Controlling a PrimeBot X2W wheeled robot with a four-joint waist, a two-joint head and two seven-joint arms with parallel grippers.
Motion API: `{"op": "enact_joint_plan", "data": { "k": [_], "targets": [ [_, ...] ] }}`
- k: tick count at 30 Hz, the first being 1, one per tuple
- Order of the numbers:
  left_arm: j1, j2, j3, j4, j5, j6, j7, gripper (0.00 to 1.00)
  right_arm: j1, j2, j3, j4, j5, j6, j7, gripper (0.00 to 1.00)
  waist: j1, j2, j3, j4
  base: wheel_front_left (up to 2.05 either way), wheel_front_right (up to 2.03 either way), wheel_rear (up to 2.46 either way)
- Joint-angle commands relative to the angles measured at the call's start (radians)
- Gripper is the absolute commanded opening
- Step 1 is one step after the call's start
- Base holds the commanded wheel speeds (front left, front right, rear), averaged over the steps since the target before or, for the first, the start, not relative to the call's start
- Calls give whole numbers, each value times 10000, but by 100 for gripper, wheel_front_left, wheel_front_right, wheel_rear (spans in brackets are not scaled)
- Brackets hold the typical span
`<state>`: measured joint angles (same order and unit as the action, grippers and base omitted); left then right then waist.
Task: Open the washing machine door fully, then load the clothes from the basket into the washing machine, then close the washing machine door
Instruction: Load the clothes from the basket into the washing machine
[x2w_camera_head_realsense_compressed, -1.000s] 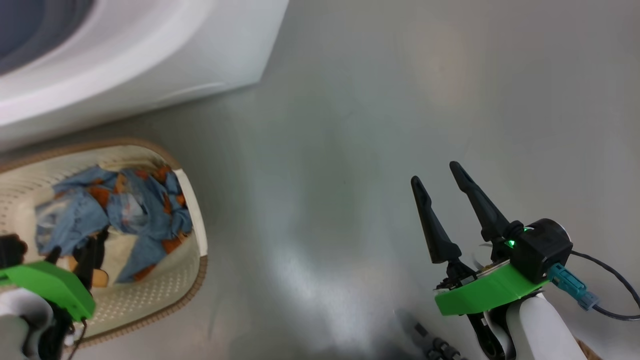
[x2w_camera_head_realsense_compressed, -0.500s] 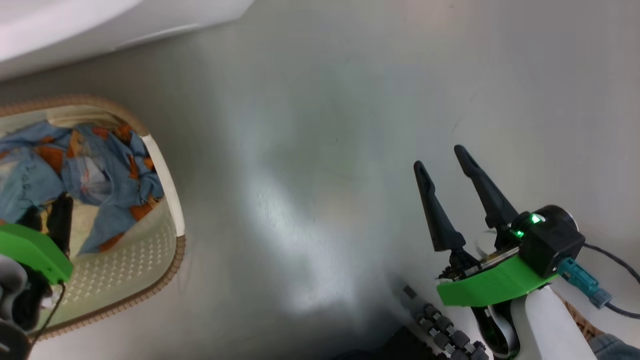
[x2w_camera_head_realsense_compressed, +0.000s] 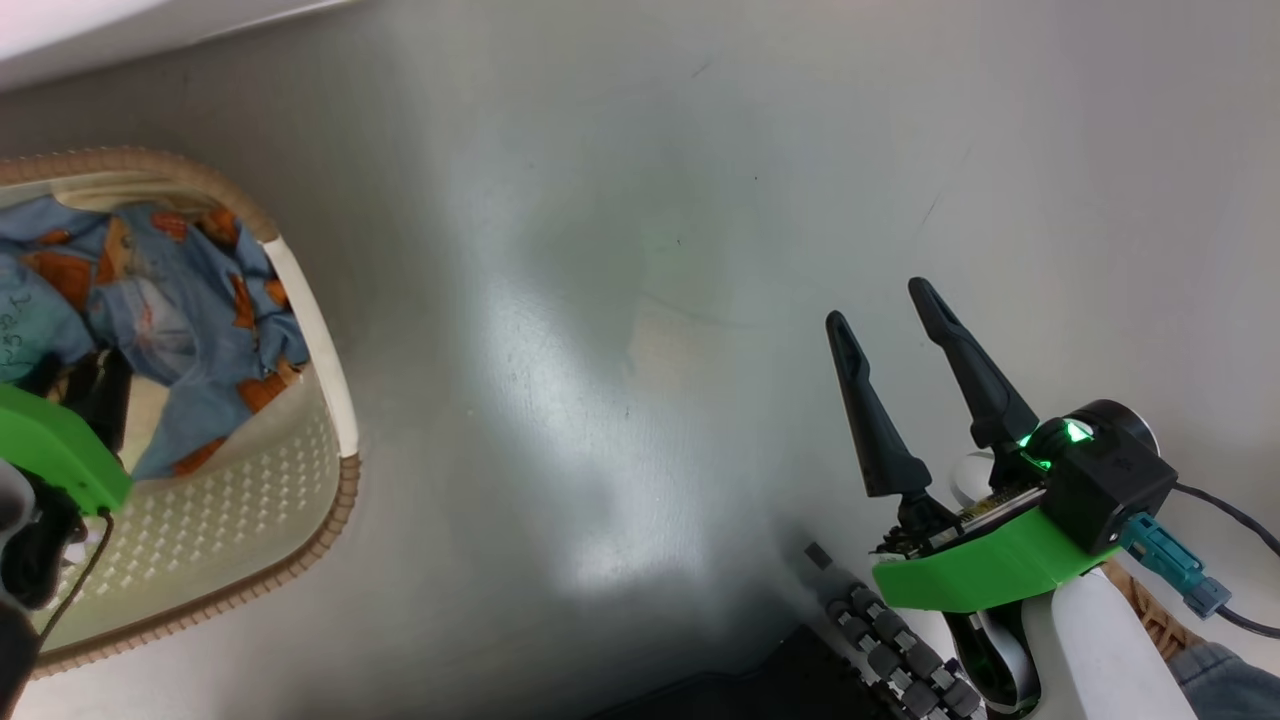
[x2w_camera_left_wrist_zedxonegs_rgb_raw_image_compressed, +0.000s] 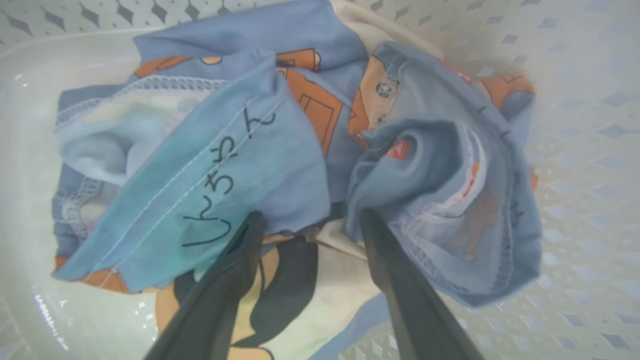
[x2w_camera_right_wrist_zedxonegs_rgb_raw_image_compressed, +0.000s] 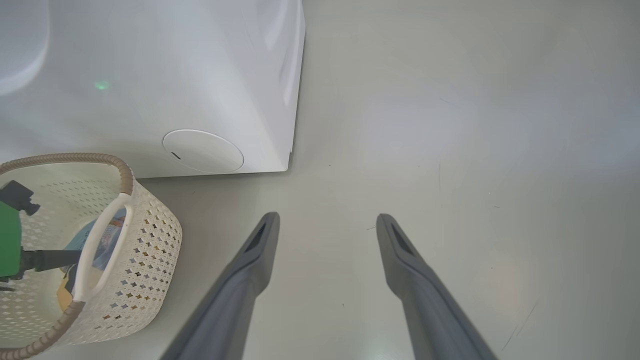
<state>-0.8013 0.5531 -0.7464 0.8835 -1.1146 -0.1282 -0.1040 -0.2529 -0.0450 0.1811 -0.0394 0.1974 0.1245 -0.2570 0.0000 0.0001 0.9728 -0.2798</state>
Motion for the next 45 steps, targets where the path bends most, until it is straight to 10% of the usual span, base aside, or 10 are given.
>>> {"op": "enact_joint_plan", "data": {
  "k": [1,18,20,22,24,45],
  "targets": [
    [-33,459,21,41,-137,-25,62,100,195,-52,192,-235,-23,62,-48,100,0,-1,61,-18,0,0,0],
    [-1306,-413,-1750,1704,479,-25,-165,100,739,-52,-267,-712,-426,62,-48,100,0,-1,280,300,0,0,0],
    [-1417,-564,-1983,1841,610,-25,-278,47,777,-52,-339,-766,-469,62,-48,100,0,-1,306,371,0,0,0],
    [-1498,-727,-2115,1980,605,-25,-342,36,803,-52,-405,-809,-500,62,-48,100,0,-1,328,432,0,0,0],
    [-1544,-836,-2294,2072,623,-25,-359,0,805,-52,-448,-829,-512,62,-48,100,0,-1,337,478,0,0,0],
    [-1075,-810,-1884,1699,237,-25,-1570,0,-138,-52,-448,-142,-457,62,-48,100,0,-1,-755,1296,0,0,0]
  ]
}}
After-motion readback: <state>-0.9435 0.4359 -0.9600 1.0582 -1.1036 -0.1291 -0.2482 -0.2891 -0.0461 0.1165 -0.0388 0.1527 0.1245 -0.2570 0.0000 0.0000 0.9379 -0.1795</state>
